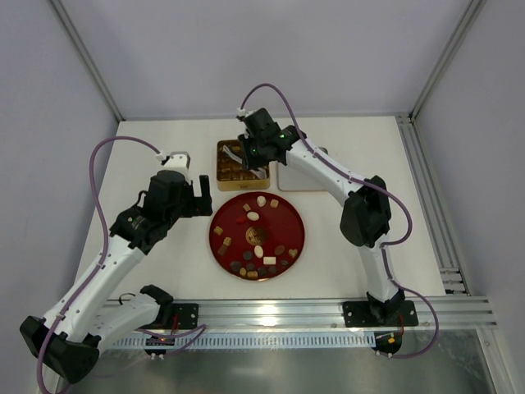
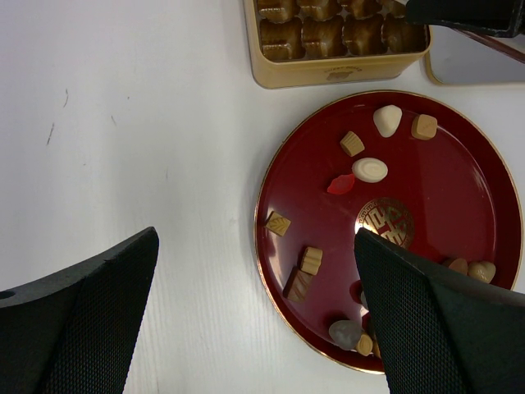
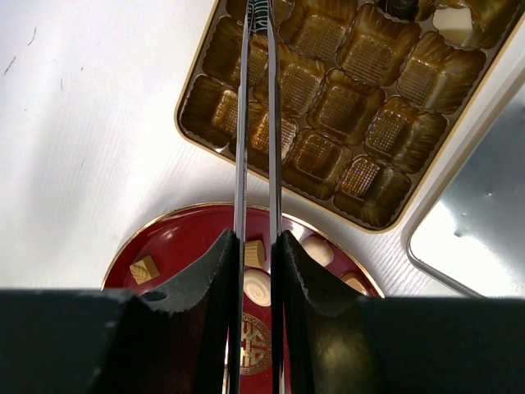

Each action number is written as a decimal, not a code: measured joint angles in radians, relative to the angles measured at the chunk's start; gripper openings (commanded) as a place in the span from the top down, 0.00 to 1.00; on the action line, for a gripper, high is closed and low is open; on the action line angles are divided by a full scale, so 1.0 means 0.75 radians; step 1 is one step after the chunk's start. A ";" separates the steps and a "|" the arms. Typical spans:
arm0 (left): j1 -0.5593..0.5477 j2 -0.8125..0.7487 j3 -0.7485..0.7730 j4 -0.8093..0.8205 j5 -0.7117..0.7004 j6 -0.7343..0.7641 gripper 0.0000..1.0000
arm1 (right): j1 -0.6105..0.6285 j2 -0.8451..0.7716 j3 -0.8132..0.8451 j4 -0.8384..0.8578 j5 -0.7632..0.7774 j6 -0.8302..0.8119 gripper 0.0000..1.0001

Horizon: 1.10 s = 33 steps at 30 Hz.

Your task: Pack the chocolate

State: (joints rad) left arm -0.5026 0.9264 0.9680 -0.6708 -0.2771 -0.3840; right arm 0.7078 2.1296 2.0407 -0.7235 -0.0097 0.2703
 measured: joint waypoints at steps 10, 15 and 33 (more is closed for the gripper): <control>0.000 0.000 0.000 0.000 0.000 0.000 0.00 | 0.005 0.055 0.040 0.026 -0.006 0.020 0.72; 0.000 0.000 0.000 0.000 0.000 0.000 0.00 | 0.005 0.068 0.040 0.026 -0.004 0.026 0.66; 0.000 0.000 0.000 0.000 0.000 0.000 0.00 | 0.006 0.070 0.085 0.026 0.011 0.025 0.61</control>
State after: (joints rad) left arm -0.5026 0.9264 0.9680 -0.6708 -0.2771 -0.3840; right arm 0.7120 2.1818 2.1044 -0.7036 -0.0013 0.2890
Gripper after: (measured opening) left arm 0.996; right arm 0.390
